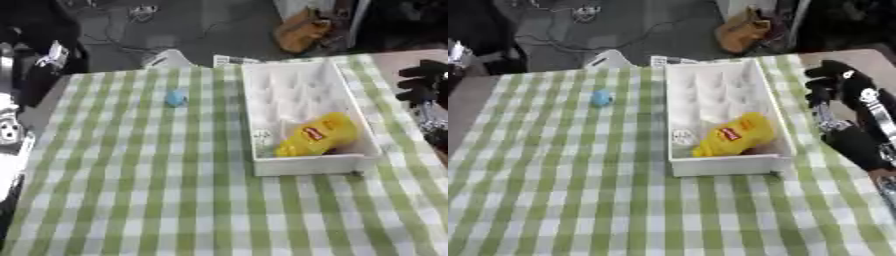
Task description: Pick up objects on the table and place them in the box.
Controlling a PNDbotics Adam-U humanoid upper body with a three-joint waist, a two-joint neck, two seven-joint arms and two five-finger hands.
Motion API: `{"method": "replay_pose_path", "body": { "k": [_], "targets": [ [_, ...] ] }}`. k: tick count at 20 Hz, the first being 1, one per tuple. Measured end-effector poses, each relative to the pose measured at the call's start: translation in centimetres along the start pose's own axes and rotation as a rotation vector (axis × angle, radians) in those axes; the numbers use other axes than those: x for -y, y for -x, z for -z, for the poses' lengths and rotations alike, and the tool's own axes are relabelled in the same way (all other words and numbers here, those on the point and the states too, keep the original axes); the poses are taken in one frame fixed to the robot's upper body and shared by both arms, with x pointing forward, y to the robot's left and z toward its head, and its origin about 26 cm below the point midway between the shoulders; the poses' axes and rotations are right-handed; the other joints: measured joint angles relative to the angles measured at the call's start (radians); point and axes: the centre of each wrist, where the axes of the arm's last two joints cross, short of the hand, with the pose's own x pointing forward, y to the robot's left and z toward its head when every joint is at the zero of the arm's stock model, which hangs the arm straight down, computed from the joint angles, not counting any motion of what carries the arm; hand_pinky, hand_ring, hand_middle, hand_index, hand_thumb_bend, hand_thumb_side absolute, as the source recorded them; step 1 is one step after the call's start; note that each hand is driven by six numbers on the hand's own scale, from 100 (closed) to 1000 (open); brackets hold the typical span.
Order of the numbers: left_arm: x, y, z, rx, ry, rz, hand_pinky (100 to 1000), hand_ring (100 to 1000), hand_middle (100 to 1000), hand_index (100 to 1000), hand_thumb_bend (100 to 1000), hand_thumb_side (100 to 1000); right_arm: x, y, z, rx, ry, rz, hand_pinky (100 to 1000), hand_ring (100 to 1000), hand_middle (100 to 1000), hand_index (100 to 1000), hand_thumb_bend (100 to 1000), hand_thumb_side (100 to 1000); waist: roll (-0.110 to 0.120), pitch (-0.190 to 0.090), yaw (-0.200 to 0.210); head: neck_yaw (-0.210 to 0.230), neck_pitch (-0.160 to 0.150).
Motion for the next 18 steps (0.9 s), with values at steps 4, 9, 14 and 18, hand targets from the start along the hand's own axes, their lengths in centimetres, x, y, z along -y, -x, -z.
{"method": "replay_pose_path", "body": {
  "k": [4,9,14,18],
  "targets": [
    [-1.6,1.4,0.3,-0.017,0.006,0.059,796,872,855,875,582,856,0.0,0.1,-0.2,-0.007,0.000,0.000,742,795,785,957,100,556,0.000,0.000,0.024,0.017,0.006],
    [-2.7,2.7,0.2,-0.047,0.005,0.090,796,872,854,874,579,862,0.0,0.2,-0.3,-0.010,0.003,0.000,742,795,788,957,100,557,0.000,0.000,0.037,0.031,0.010],
    [-2.9,3.4,-0.2,-0.070,0.001,0.090,796,872,852,870,580,863,0.1,0.2,-0.4,-0.015,0.006,-0.001,741,795,791,957,100,557,0.000,0.000,0.041,0.034,0.010],
    [-2.9,3.4,-0.2,-0.073,-0.001,0.087,796,872,853,870,580,863,0.1,0.2,-0.4,-0.016,0.007,-0.001,741,795,791,957,100,557,0.000,0.000,0.042,0.034,0.010]
  ]
}}
